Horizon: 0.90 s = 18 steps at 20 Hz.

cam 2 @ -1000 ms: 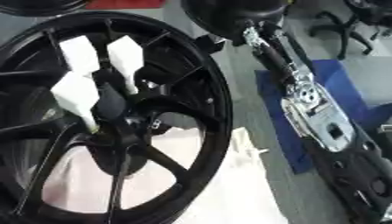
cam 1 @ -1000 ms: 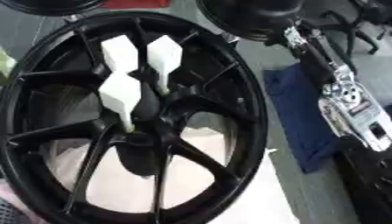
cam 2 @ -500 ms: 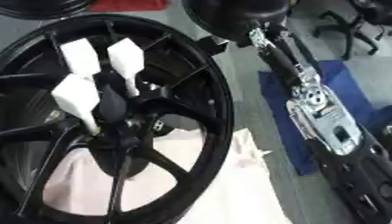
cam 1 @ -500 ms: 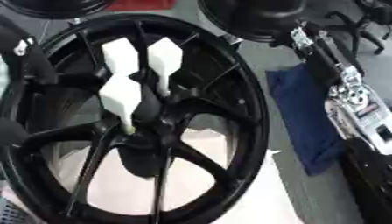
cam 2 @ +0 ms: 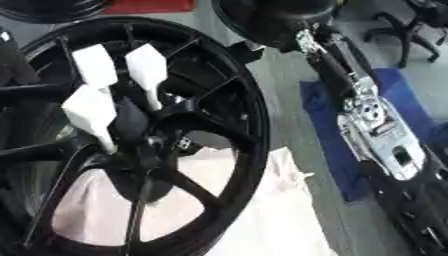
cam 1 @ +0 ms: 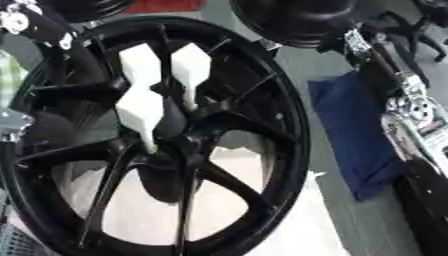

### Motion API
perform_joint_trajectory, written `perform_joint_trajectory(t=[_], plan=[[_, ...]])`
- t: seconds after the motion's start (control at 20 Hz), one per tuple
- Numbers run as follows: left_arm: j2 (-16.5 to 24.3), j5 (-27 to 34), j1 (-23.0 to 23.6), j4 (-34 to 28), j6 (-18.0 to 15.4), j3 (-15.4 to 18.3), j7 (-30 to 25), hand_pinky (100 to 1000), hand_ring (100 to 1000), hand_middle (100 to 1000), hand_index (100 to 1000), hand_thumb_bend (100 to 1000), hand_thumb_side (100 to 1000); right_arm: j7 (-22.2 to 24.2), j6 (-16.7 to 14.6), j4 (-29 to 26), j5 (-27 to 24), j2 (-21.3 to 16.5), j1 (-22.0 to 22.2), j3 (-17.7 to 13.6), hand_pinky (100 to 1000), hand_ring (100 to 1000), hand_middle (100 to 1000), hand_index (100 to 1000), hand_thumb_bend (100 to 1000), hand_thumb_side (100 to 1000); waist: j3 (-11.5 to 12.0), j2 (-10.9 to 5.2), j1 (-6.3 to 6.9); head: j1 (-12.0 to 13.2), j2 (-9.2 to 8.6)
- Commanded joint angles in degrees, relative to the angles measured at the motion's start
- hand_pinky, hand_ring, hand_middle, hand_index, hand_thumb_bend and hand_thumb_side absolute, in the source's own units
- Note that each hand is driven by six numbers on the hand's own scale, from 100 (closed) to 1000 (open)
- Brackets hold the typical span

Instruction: Pull the pin out of the wheel hub.

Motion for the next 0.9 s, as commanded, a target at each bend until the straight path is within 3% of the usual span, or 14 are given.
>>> perform_joint_trajectory(t=[0.05, 0.5, 0.9], plan=[[-0.1, -0.6, -1.5, 0.1, 0.4, 0.5, 0.1, 759, 682, 738, 853, 454, 707, 0.4, 0.0, -0.3, -0.7, -0.8, -0.8, -0.2, 954, 689, 630, 739, 100, 648, -0.3, -0.81, 0.38, 0.4, -0.86], [-1.0, 0.5, -1.5, 1.3, -0.1, 0.6, 1.6, 755, 615, 729, 860, 472, 631, 1.0, 0.3, 0.0, -0.7, 0.0, -1.5, 0.1, 956, 688, 630, 739, 100, 656, -1.3, 0.58, 0.77, 1.2, -1.60], [-1.5, 0.2, -1.3, 2.8, -0.8, 0.9, 2.4, 758, 682, 730, 858, 475, 624, 1.3, 0.5, 0.2, -0.6, 0.4, -2.0, 0.4, 956, 687, 629, 737, 100, 668, -2.0, 1.52, 0.96, 1.4, -1.96]])
